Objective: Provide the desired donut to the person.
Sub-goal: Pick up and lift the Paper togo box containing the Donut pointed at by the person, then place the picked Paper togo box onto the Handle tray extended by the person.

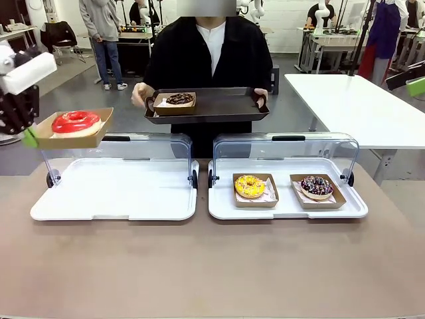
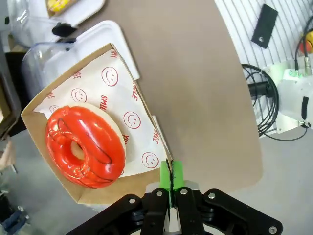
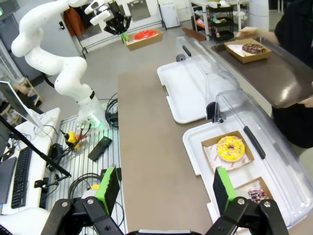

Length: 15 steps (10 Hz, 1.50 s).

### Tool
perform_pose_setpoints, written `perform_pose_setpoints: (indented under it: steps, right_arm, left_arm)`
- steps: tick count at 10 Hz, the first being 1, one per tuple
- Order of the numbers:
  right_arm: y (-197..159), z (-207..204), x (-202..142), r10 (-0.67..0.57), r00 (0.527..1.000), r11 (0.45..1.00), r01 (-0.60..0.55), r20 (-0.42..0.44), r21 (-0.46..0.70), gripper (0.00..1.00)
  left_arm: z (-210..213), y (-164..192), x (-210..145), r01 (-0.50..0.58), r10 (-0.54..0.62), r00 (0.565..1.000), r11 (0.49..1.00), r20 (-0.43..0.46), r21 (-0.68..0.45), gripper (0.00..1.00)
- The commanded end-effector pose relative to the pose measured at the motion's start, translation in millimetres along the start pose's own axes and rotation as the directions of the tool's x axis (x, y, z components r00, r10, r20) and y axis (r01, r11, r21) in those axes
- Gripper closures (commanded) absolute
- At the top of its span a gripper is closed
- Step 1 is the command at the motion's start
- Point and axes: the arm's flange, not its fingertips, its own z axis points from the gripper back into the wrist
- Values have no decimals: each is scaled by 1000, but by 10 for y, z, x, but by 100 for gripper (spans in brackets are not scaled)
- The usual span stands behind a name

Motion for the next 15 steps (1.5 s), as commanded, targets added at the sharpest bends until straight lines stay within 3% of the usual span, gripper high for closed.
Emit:
perform_pose_setpoints:
  steps: [1, 4, 15]
  right_arm:
    - [5, -6, 0, 10, 1000, 1000, -10, 6, 6, 0]
    - [5, -6, 0, 10, 1000, 1000, -10, 6, 6, 0]
    - [5, -6, 0, 10, 1000, 1000, -10, 6, 6, 0]
  left_arm:
    - [-86, 442, -74, -79, 80, 997, 995, 2, -52, 100]
    - [-120, 808, -286, -136, 137, 990, 988, 18, -72, 100]
    - [-210, 839, -380, -125, 125, 992, 990, -3, -73, 100]
